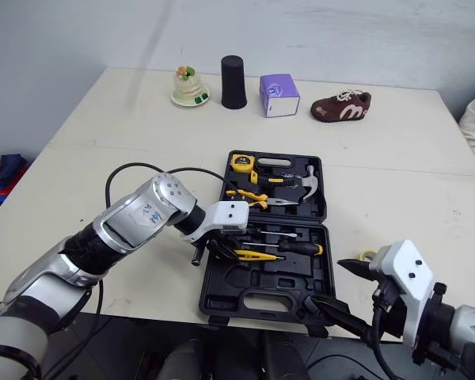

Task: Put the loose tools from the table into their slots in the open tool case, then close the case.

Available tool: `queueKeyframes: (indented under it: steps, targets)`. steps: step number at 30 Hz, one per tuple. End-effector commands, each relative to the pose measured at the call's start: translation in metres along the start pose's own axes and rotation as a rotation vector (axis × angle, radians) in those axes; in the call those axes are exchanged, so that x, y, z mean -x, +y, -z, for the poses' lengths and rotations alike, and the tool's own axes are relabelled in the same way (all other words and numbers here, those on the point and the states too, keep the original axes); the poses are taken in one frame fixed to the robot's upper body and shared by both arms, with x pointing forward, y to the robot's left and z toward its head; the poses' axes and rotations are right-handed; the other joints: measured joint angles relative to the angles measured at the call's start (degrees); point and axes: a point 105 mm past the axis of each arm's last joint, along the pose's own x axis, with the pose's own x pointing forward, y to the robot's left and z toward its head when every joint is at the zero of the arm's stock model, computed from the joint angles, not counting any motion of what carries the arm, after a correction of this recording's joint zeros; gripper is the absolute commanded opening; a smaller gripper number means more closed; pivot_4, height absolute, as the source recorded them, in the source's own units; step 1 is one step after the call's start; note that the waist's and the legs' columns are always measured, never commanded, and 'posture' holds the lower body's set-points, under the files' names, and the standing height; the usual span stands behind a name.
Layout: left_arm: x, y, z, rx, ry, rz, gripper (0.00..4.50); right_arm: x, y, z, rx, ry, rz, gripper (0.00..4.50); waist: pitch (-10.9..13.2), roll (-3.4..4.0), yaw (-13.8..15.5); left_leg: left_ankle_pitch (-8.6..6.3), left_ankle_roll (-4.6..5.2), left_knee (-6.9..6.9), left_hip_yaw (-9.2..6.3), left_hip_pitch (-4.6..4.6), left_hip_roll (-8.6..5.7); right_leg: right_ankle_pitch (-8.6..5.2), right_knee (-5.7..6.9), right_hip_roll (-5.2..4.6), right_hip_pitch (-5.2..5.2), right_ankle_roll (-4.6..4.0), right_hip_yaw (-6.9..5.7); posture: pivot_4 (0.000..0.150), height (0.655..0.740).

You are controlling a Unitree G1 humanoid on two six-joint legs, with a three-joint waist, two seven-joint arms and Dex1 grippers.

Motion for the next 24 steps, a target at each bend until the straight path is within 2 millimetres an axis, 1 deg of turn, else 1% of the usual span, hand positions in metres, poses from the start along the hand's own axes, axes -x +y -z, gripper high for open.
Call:
queueKeyframes:
  steps: [1, 3, 5, 8, 11, 13, 15, 17, 18, 20, 21, 22, 24]
  targets:
    - [-0.001, 0.003, -0.002, -0.016, 0.01, -0.018, 0.43, -0.001, 0.012, -0.008, 0.044, -0.026, -0.03, 4.5, 0.0, 0.0, 0.0, 0.0, 0.0, 0.0, 0.0, 0.0, 0.0, 0.0, 0.0, 0.0, 0.0, 0.0, 0.0, 0.15, 0.7339]
    - [-0.001, 0.002, -0.003, -0.016, 0.002, -0.019, 0.43, -0.001, 0.011, -0.008, 0.044, -0.025, -0.03, 4.5, 0.0, 0.0, 0.0, 0.0, 0.0, 0.01, 0.0, 0.0, 0.0, 0.0, 0.0, -0.01, 0.0, 0.0, 0.0, 0.15, 0.7339]
    - [0.001, 0.0, -0.005, -0.015, -0.016, -0.006, 1.39, -0.001, 0.012, -0.008, 0.044, -0.025, -0.03, 4.5, 0.0, 0.0, 0.0, 0.0, 0.0, 0.02, 0.0, -0.01, 0.0, 0.0, 0.01, -0.01, 0.0, 0.0, 0.0, 0.15, 0.7339]
    - [0.009, -0.002, -0.008, -0.015, -0.062, -0.004, 2.59, -0.002, 0.012, -0.008, 0.044, -0.025, -0.033, 4.5, 0.0, 0.0, 0.0, 0.0, 0.0, 0.06, 0.0, -0.01, 0.0, 0.0, 0.04, -0.01, 0.01, 0.01, 0.0, 0.15, 0.7339]
    - [0.018, 0.006, -0.01, -0.005, -0.157, -0.042, 3.86, -0.001, 0.013, -0.007, 0.041, -0.023, -0.036, 4.5, 0.0, 0.0, -0.1, 0.0, 0.01, 0.14, -0.01, -0.01, 0.01, 0.01, 0.1, -0.01, 0.0, 0.02, 0.0, 0.15, 0.7339]
    - [0.021, 0.012, -0.01, -0.019, -0.207, -0.075, 3.86, -0.001, 0.014, -0.007, 0.04, -0.023, -0.035, 4.5, 0.0, 0.02, -0.1, 0.0, 0.01, 0.13, -0.01, -0.01, 0.01, 0.01, 0.1, -0.01, 0.0, 0.02, 0.0, 0.15, 0.7339]
    - [0.023, 0.018, -0.012, -0.049, -0.291, -0.118, 3.86, 0.0, 0.014, -0.006, 0.038, -0.021, -0.035, 4.5, 0.0, 0.02, 0.0, 0.0, 0.02, 0.13, -0.01, -0.01, 0.01, 0.01, 0.09, -0.01, 0.0, 0.02, 0.0, 0.15, 0.7339]
    - [0.026, 0.02, -0.016, -0.057, -0.397, -0.12, 3.86, 0.0, 0.014, -0.005, 0.035, -0.02, -0.036, 4.5, 0.0, 0.02, 0.0, -0.01, 0.03, 0.13, -0.02, -0.02, 0.01, 0.01, 0.08, -0.03, -0.01, 0.02, -0.02, 0.15, 0.7339]
    - [0.027, 0.016, -0.018, -0.062, -0.451, -0.091, 3.86, 0.0, 0.014, -0.006, 0.034, -0.021, -0.038, 4.5, 0.0, 0.01, 0.0, -0.01, 0.03, 0.14, -0.01, -0.05, 0.01, 0.01, 0.07, -0.03, -0.01, 0.02, -0.02, 0.15, 0.7339]
    - [0.027, 0.01, -0.022, -0.071, -0.542, -0.041, 3.32, -0.001, 0.014, -0.006, 0.033, -0.023, -0.042, 4.5, 0.0, 0.02, 0.0, -0.02, 0.05, 0.16, -0.01, -0.06, 0.01, 0.02, 0.06, -0.04, -0.01, 0.03, -0.04, 0.15, 0.7339]
    - [0.024, 0.005, -0.02, -0.07, -0.563, -0.015, 3.07, -0.001, 0.013, -0.006, 0.033, -0.022, -0.042, 4.5, 0.0, 0.02, 0.0, -0.03, 0.05, 0.16, -0.01, -0.06, 0.01, 0.02, 0.07, -0.05, 0.0, 0.04, -0.04, 0.15, 0.7339]
    - [0.021, 0.002, -0.017, -0.067, -0.572, 0.006, 2.58, -0.002, 0.012, -0.006, 0.034, -0.021, -0.043, 4.5, 0.0, 0.02, 0.0, -0.02, 0.05, 0.16, -0.01, -0.06, 0.01, 0.02, 0.06, -0.04, 0.0, 0.04, -0.05, 0.15, 0.7339]
    - [0.013, -0.002, -0.011, -0.054, -0.579, 0.033, 1.78, -0.002, 0.011, -0.006, 0.035, -0.02, -0.042, 4.5, 0.0, 0.02, -0.1, -0.02, 0.04, 0.16, 0.01, -0.02, 0.01, 0.02, 0.07, -0.03, 0.02, 0.04, -0.03, 0.15, 0.7339]
